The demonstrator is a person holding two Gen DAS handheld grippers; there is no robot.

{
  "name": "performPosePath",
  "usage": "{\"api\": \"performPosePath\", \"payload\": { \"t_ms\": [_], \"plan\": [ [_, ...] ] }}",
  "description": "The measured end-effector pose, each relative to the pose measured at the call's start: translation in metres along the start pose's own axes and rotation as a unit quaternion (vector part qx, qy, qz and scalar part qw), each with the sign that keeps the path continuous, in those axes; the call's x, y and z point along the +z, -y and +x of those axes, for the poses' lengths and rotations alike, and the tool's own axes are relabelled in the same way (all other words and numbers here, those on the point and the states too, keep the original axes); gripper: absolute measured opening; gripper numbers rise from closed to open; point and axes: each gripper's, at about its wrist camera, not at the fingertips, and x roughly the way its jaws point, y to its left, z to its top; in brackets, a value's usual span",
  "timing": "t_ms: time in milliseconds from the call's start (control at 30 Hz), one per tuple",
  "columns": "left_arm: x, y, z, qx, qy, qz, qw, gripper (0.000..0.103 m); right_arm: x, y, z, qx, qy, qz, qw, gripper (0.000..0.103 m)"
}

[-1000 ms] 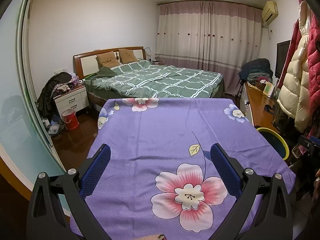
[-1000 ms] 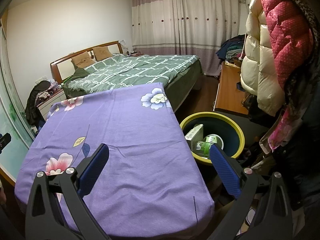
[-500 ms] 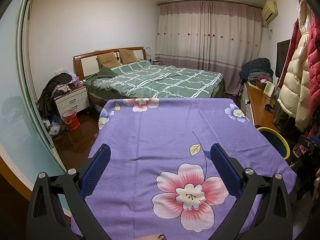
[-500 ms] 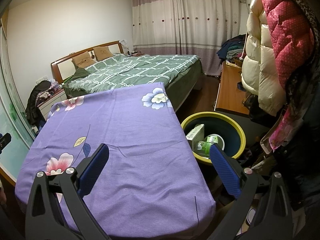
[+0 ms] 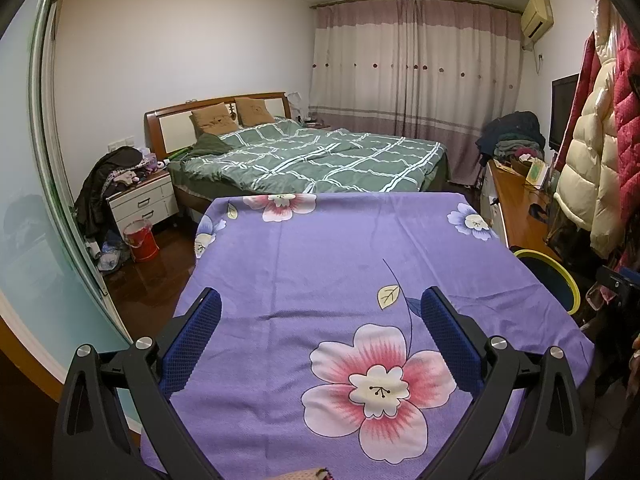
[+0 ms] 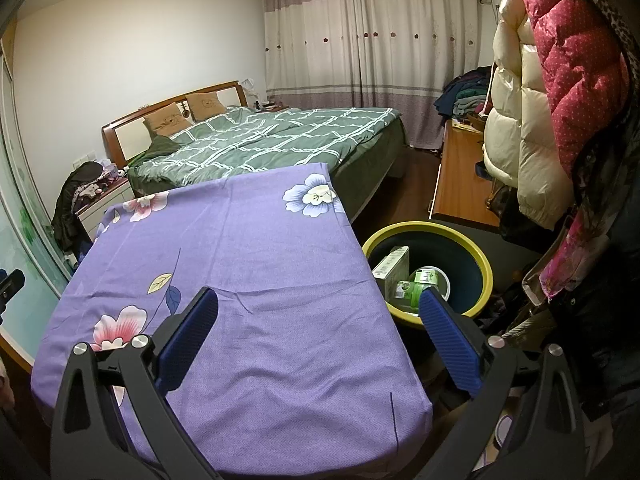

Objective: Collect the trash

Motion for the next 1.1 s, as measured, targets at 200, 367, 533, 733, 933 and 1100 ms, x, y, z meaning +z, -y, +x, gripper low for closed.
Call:
{"api": "performPosePath", "payload": {
  "t_ms": [200, 367, 533, 733, 933, 1100],
  "plan": [
    [0.0002, 0.0004, -0.0003, 0.000, 0.000, 0.000, 1.0000, 0.098, 0.0001, 0.0003, 0.0002, 0.000, 0.000, 0.001, 1.000, 0.096],
    [0.0005, 0.0005, -0.0006, 0.000, 0.000, 0.000, 1.0000, 0.098, -0.0015, -0.0026, 0.0006, 0.001, -0.002, -0.001, 1.000, 0.096],
    [0.0007, 0.0005, -0.0007, 0.000, 0.000, 0.000, 1.0000, 0.098, -0.0022, -0.0053, 0.0014, 0.002, -0.002, -0.001, 1.000, 0.096],
    [0.0010, 0.0012, -0.0009, 0.001, 0.000, 0.002, 1.0000, 0.098, -0.0026, -0.0074, 0.0017, 0.002, -0.003, -0.001, 1.000, 0.096],
    [-0.0003, 0.0014, -0.0003, 0.002, -0.001, 0.003, 1.0000, 0.098, -0.0037, -0.0088, 0.0026, 0.002, -0.003, -0.001, 1.000, 0.096],
    [-0.0017, 0.0007, 0.0009, 0.000, -0.004, 0.002, 1.0000, 0.098, -0.0022, -0.0069, 0.0027, 0.002, -0.003, -0.001, 1.000, 0.096]
  ]
}}
